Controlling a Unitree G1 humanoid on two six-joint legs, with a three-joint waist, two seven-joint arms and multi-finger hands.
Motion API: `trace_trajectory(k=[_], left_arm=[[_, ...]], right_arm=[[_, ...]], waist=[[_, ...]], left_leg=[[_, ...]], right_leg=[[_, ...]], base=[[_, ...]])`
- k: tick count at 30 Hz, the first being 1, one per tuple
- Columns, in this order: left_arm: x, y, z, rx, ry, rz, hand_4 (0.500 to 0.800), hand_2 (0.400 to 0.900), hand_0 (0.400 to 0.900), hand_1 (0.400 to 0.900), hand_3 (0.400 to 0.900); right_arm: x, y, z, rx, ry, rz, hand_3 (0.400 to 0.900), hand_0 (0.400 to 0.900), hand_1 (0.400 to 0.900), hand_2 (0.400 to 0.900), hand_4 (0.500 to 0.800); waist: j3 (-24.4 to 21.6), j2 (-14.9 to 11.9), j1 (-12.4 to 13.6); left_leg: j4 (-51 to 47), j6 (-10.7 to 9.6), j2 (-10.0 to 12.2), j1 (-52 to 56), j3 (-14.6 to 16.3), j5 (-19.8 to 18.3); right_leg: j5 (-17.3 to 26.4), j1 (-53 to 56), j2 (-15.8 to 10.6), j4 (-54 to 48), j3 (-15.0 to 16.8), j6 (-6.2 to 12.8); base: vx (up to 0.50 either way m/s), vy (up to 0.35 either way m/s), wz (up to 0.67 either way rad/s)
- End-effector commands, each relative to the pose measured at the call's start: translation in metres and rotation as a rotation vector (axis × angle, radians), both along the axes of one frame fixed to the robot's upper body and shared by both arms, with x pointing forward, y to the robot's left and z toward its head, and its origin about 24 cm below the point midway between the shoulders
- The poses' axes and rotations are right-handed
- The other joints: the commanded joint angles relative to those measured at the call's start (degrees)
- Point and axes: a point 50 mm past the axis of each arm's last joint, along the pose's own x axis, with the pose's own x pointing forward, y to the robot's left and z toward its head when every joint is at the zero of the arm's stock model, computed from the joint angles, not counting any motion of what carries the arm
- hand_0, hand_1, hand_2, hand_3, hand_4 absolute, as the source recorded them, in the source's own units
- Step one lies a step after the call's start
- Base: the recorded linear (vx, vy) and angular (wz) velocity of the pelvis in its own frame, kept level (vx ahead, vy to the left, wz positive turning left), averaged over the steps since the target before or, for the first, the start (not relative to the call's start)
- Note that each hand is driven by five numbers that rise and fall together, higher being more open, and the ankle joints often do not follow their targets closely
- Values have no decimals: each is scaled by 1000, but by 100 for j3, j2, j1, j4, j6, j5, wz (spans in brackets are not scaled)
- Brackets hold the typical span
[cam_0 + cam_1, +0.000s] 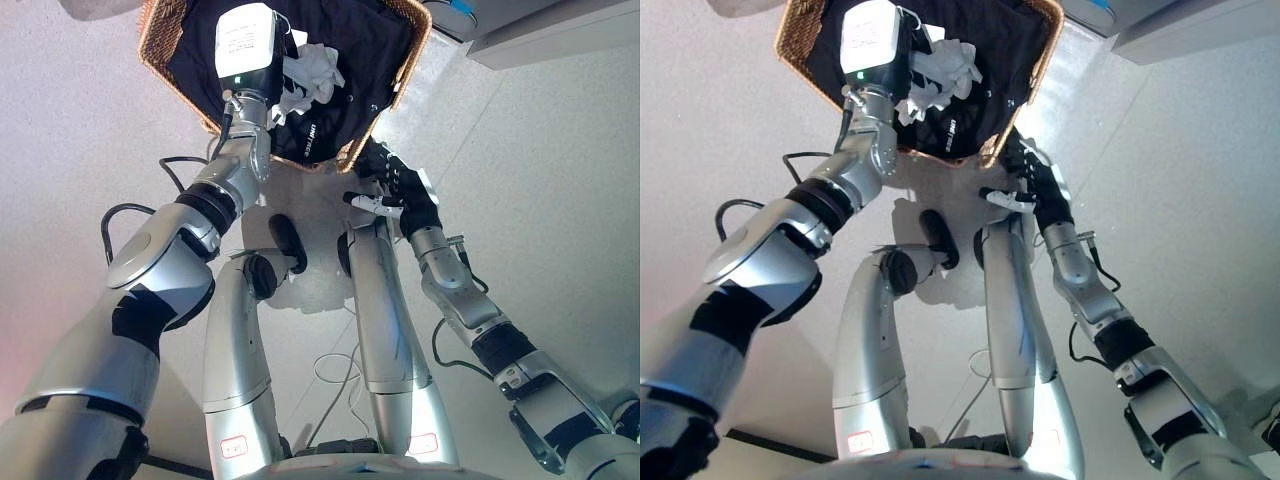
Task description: Put the clothes in the basket into the washing machine.
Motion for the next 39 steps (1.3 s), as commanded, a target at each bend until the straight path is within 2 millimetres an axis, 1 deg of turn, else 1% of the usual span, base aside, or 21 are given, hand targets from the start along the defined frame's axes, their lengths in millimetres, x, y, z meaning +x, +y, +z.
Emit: trace_trajectory(k=[1,3,6,8,10,11,12,13,15,16,17,18,20,22,24,26,28,31,33,36,39], left_arm=[[1,14,-21,-89,45,14,500,400,400,400,400],[1,16,-25,-143,64,-2,500,400,400,400,400],[0,17,-31,-188,89,-21,500,400,400,400,400],[0,20,-36,-219,118,-32,500,400,400,400,400],[0,24,-43,-307,171,-59,500,400,400,400,400],[0,28,-49,-417,217,-85,500,400,400,400,400],[1,34,-60,-607,283,-105,500,400,400,400,400],[1,34,-60,-607,283,-105,500,400,400,400,400],[1,44,-69,-852,333,-130,500,400,400,400,400],[2,47,-71,-930,354,-147,500,400,400,400,400],[3,58,-66,-1080,348,-179,500,400,400,400,400],[3,58,-66,-1080,347,-180,500,400,400,400,400],[4,61,-62,-1237,330,-226,500,400,400,400,400],[5,60,-57,-1322,325,-272,500,400,400,400,400],[6,56,-53,-1370,337,-302,500,400,400,400,400],[8,54,-48,-1463,325,-338,500,400,400,400,400],[9,49,-43,-1491,332,-370,500,400,400,400,400],[11,40,-30,-1484,332,-419,500,400,400,400,400],[11,34,-26,-1469,346,-436,500,400,400,400,400],[12,20,-22,-1470,365,-472,500,400,400,400,400],[13,19,-17,-1465,365,-472,500,400,400,400,400]], right_arm=[[-18,3,-14,-10,0,48,900,900,900,900,800],[-15,4,-12,-21,-5,46,900,900,900,900,800],[-13,3,-16,-29,12,36,900,900,900,900,800],[-10,3,-19,-36,27,25,900,900,900,900,800],[-9,0,-23,-49,52,6,900,900,900,900,800],[-8,-1,-28,-62,72,1,900,900,900,900,800],[-7,-3,-36,-80,113,-16,900,900,900,900,800],[-7,-3,-36,-80,113,-16,900,900,900,900,800],[-7,-4,-45,-95,158,-26,900,900,900,900,800],[-8,-5,-52,-94,188,-35,900,900,900,900,800],[-10,-10,-58,-78,221,-56,900,900,900,900,800],[-10,-10,-58,-78,221,-56,900,900,900,900,800],[-15,-14,-69,-58,268,-73,900,900,900,900,800],[-19,-20,-75,-43,299,-88,900,900,900,900,800],[-25,-25,-83,-20,334,-97,900,900,900,900,800],[-31,-30,-88,-14,358,-99,900,900,900,900,800],[-36,-34,-92,-13,375,-102,900,900,900,900,800],[-41,-39,-92,-9,375,-109,900,900,900,900,800],[-49,-46,-95,-10,386,-123,900,900,900,900,800],[-54,-52,-95,-32,386,-129,900,900,900,900,800],[-56,-55,-93,-52,375,-126,900,900,900,900,800]], waist=[[-715,201,-94],[-807,208,-89],[-844,212,-80],[-895,202,-57],[-960,193,-30],[-989,198,-12],[-1045,193,11],[-1028,191,4],[-1076,177,-4],[-1098,165,-18],[-1126,127,-77],[-1108,124,-84],[-1128,134,-103],[-1162,133,-114],[-1183,120,-152],[-1215,123,-177],[-1263,143,-199],[-1300,208,-262],[-1353,287,-297],[-1396,402,-355],[-1452,482,-415]], left_leg=[[-853,-427,-100,-50,-253,530],[-1353,-482,-182,394,-264,689],[-1785,-522,-232,853,-292,836],[-2252,-563,-266,1322,-350,988],[-2616,-581,-294,1733,-458,1108],[-2861,-601,-285,1981,-493,1171],[-3194,-628,-288,2362,-578,1278],[-3210,-628,-291,2389,-580,1283],[-3599,-664,-264,2840,-646,1381],[-3783,-681,-259,3061,-654,1416],[-4133,-694,-332,3334,-700,1706],[-4149,-694,-336,3361,-702,1714],[-4514,-732,-337,3731,-759,1833],[-4800,-778,-344,4006,-837,1943],[-5129,-824,-335,4304,-871,2089],[-5501,-861,-282,4585,-886,2229],[-5862,-893,-241,4830,-903,2363],[-6432,-967,-204,5198,-863,2600],[-6744,-1008,-172,5372,-805,2744],[-7000,-1040,-178,5495,-724,2841],[-7230,-1048,-140,5609,-590,2887]], right_leg=[[-618,29,-90,419,-664,-388],[-491,482,-194,-104,-649,-407],[-395,936,-266,-537,-651,-396],[-310,1384,-344,-958,-672,-375],[-233,1809,-404,-1284,-701,-366],[-217,2028,-428,-1462,-693,-363],[-188,2394,-477,-1718,-709,-375],[-186,2419,-481,-1728,-710,-376],[-168,2822,-536,-1994,-732,-385],[-148,3036,-547,-2108,-747,-386],[65,3344,-604,-2401,-781,-408],[67,3369,-609,-2411,-783,-408],[87,3701,-624,-2621,-863,-430],[101,3965,-630,-2816,-905,-435],[125,4239,-645,-3006,-954,-440],[150,4423,-633,-3133,-990,-444],[158,4572,-617,-3269,-1008,-454],[165,4635,-573,-3346,-1018,-431],[138,4685,-581,-3392,-1016,-435],[139,4601,-552,-3366,-965,-417],[129,4489,-501,-3355,-908,-387]], base=[[45,-16,6],[66,-29,3],[69,-31,6],[91,-39,10],[107,-44,9],[136,-58,18],[111,-42,15],[110,-43,16],[124,-39,12],[86,-91,30],[28,-70,25],[16,-69,25],[96,-43,12],[104,-62,13],[97,-68,13],[98,-55,3],[96,-43,-3],[72,-33,-6],[68,-24,-6],[54,4,-15],[52,23,-36]])
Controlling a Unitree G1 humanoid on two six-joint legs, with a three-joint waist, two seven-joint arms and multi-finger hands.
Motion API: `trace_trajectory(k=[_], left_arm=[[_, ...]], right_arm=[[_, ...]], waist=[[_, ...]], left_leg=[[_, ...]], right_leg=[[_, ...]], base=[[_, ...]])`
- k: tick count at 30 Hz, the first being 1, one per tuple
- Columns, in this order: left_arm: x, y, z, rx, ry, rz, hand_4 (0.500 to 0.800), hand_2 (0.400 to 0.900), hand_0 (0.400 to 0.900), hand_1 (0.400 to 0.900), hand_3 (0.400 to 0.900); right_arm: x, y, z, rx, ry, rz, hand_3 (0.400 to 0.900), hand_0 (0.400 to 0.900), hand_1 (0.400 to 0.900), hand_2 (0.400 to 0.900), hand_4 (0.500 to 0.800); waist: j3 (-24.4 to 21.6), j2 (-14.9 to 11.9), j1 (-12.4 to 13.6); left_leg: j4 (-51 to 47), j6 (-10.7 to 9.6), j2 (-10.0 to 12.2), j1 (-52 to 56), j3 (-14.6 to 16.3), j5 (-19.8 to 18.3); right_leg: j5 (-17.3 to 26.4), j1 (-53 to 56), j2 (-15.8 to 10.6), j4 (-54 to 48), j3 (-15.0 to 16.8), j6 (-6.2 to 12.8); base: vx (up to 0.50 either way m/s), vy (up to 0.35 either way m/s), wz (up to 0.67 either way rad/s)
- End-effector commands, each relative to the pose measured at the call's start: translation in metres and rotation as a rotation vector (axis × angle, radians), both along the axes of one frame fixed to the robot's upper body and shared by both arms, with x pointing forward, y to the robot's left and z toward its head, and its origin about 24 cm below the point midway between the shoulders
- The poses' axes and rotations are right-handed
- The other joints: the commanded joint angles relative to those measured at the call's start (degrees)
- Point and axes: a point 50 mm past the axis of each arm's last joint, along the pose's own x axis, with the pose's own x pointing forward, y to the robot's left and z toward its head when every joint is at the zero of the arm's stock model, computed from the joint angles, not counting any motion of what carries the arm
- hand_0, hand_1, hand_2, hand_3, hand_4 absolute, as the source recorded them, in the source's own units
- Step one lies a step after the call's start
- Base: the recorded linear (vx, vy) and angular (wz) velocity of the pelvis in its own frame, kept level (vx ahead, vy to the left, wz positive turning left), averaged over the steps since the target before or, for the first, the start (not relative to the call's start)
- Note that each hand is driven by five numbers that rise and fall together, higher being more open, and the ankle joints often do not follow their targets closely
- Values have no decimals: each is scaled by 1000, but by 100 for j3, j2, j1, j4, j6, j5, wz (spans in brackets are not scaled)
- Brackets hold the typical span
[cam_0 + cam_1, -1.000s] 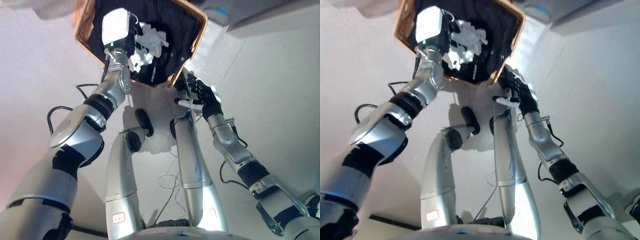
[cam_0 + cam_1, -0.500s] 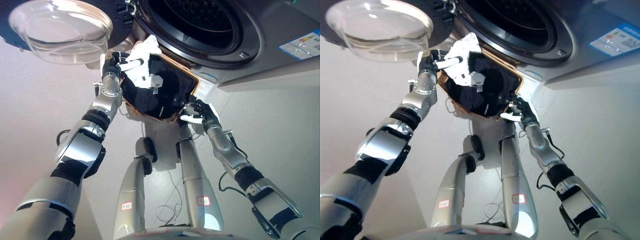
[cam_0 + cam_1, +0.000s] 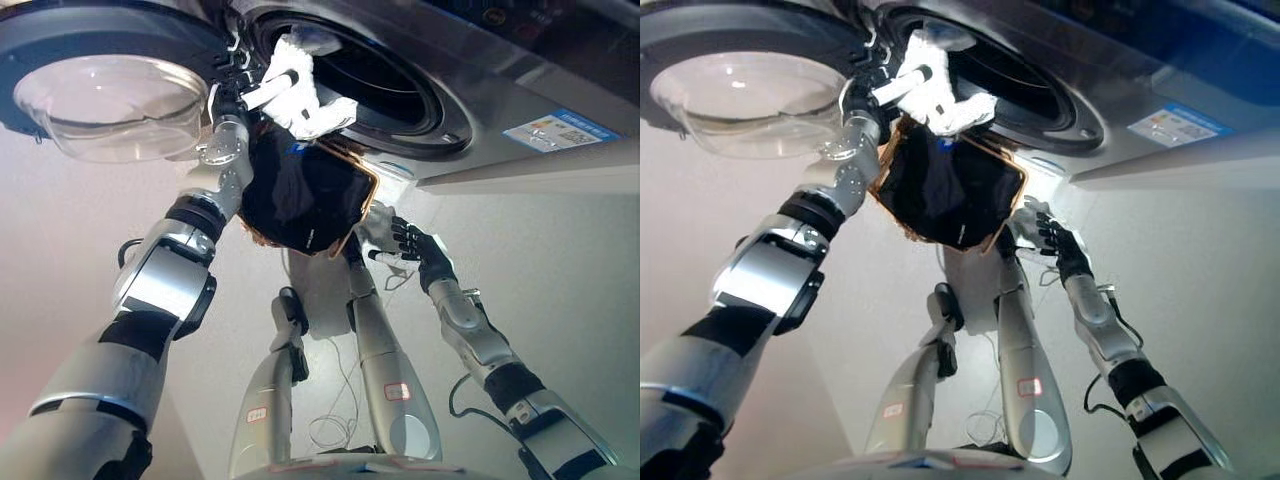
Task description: Put the clothes in the basket into the washing machine.
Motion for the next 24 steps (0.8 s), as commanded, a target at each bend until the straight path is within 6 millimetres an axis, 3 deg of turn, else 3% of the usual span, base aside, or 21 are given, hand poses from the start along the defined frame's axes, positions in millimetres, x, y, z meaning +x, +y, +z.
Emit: trace_trajectory(k=[1,5,10,11,12,24], left_arm=[[2,-6,12,-108,-52,8,500,400,400,400,400],[3,-3,23,-138,-67,10,500,400,400,400,400],[2,-13,31,-188,-89,-23,500,400,400,400,400],[2,-18,31,-188,-91,-39,604,573,573,573,573],[2,-22,29,-183,-83,-48,800,900,900,900,900],[-1,-48,22,-138,-64,-76,800,900,900,900,900]], right_arm=[[-23,-12,-13,-44,28,18,900,900,900,900,800],[-31,-21,-14,-52,31,-6,900,900,900,900,800],[-37,-27,-13,-57,23,-29,900,900,900,900,800],[-39,-28,-13,-55,22,-32,900,900,900,900,800],[-41,-30,-14,-58,26,-36,900,900,900,900,800],[-44,-31,-10,-53,13,-25,900,900,900,900,800]], waist=[[-901,552,-105],[-980,675,-157],[-1022,763,-194],[-1018,786,-197],[-1018,800,-191],[-1054,847,-87]], left_leg=[[-583,-280,307,31,-147,647],[-724,-307,367,77,-94,690],[-811,-327,402,65,-124,726],[-826,-340,401,62,-141,745],[-845,-347,394,57,-162,766],[-872,-398,347,-19,-309,817]], right_leg=[[-364,171,92,110,-10,408],[-375,92,127,78,54,434],[-372,-27,180,69,96,427],[-382,-48,179,86,87,418],[-396,-72,178,109,72,410],[-429,-174,110,300,-73,386]], base=[[70,-5,-30],[68,-8,-18],[43,-21,-4],[10,-20,14],[-4,-18,17],[-15,-22,16]])
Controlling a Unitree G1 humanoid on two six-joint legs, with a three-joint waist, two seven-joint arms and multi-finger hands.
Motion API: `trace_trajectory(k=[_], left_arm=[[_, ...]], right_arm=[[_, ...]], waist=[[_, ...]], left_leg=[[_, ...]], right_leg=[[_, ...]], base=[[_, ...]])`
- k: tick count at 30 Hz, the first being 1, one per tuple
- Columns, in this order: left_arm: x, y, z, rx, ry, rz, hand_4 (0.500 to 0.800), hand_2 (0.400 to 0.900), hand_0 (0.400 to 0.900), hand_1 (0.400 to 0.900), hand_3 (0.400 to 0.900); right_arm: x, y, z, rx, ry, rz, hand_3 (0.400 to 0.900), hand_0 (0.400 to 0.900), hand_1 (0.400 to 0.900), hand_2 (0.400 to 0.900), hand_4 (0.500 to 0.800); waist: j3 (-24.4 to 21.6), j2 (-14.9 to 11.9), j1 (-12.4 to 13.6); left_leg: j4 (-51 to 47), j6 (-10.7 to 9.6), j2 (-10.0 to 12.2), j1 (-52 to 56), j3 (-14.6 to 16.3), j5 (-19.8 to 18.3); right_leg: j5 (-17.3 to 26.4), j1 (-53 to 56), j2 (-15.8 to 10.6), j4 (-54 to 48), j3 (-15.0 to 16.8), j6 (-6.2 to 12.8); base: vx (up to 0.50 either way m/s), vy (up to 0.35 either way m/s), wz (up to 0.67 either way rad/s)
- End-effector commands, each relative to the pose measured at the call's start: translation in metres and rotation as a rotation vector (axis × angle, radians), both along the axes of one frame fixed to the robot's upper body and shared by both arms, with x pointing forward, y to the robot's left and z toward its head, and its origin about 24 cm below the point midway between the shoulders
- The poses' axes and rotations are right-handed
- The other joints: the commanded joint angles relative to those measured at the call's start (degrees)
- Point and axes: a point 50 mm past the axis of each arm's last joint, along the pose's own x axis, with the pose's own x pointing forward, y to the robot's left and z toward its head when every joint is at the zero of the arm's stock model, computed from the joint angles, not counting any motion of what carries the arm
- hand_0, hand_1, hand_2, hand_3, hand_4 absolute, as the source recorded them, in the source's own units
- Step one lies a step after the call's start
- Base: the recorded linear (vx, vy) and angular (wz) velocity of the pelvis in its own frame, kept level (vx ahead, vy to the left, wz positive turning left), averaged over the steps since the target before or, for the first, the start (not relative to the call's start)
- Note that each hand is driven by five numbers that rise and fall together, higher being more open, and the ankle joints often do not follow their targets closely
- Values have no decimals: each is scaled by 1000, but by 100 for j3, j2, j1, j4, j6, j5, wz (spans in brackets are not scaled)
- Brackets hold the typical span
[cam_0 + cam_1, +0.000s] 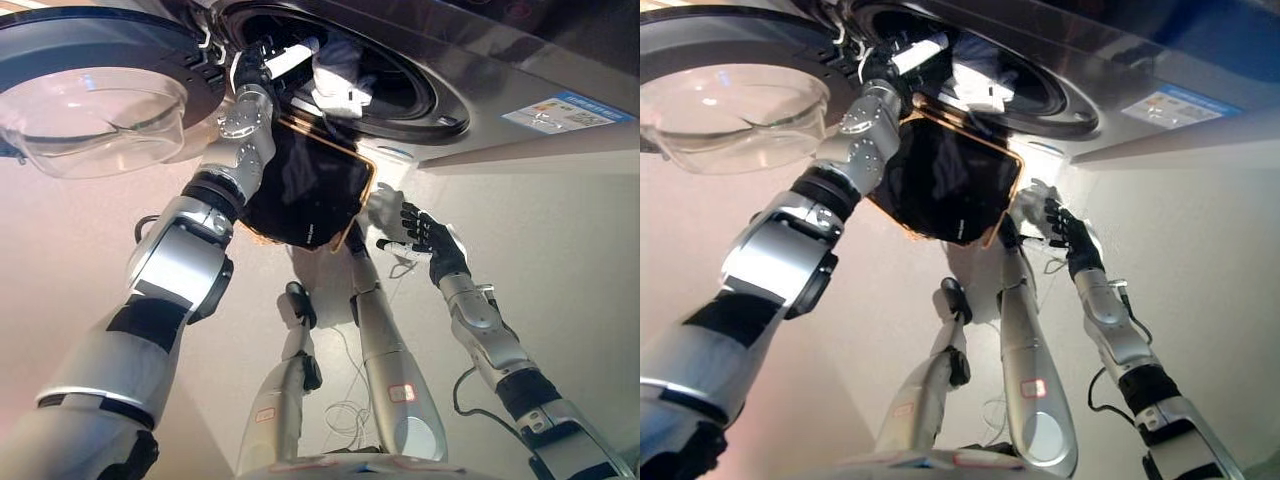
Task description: Put the clothes in the basket into the washing machine.
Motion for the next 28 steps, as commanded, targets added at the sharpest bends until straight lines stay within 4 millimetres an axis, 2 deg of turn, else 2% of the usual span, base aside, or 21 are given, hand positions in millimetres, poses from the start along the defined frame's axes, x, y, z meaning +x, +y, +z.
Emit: trace_trajectory(k=[1,9,15,19,22,26,27,28], left_arm=[[-1,-16,-5,-71,-24,-2,800,900,900,900,900],[-1,-16,-7,-50,-22,3,800,900,900,900,900],[-1,-11,-21,-33,-1,6,800,900,900,900,900],[-5,-13,-49,-25,38,-5,800,900,900,900,900],[-12,-19,-81,-8,81,-30,800,900,900,900,900],[-27,-26,-120,-13,123,-78,800,900,900,900,900],[-34,-23,-136,-15,148,-79,800,900,900,900,900],[-34,-23,-136,-15,148,-78,800,900,900,900,900]], right_arm=[[-39,-19,-28,-48,87,-12,900,900,900,900,800],[-35,-14,-31,-41,99,-4,900,900,900,900,800],[-33,-10,-35,-30,114,1,900,900,900,900,800],[-34,-2,-43,-20,143,17,900,900,900,900,800],[-31,2,-46,-27,156,35,900,900,900,900,800],[-23,7,-39,-37,132,64,900,900,900,900,800],[-19,11,-36,-27,122,75,900,900,900,900,800],[-19,11,-36,-27,122,75,900,900,900,900,800]], waist=[[-1054,487,-109],[-1027,423,-82],[-1078,356,-41],[-1163,281,18],[-1214,144,95],[-1224,-50,195],[-1270,-132,253],[-1281,-134,252]], left_leg=[[31,-404,424,-138,-256,361],[31,-414,415,-150,-297,363],[60,-422,439,-98,-329,346],[204,-403,477,90,-403,232],[385,-358,497,310,-514,92],[522,-317,536,670,-657,-55],[532,-285,539,799,-686,-101],[528,-284,535,781,-686,-85]], right_leg=[[-439,173,120,341,-40,406],[-401,183,80,335,-117,417],[-417,291,67,356,-197,409],[-476,536,47,431,-277,384],[-522,876,29,455,-391,366],[-584,1463,1,350,-546,345],[-553,1736,-5,169,-616,353],[-530,1728,-9,146,-615,355]], base=[[-19,-7,7],[-12,5,5],[8,3,5],[30,1,13],[53,-17,15],[52,6,14],[41,19,4],[0,0,0]])
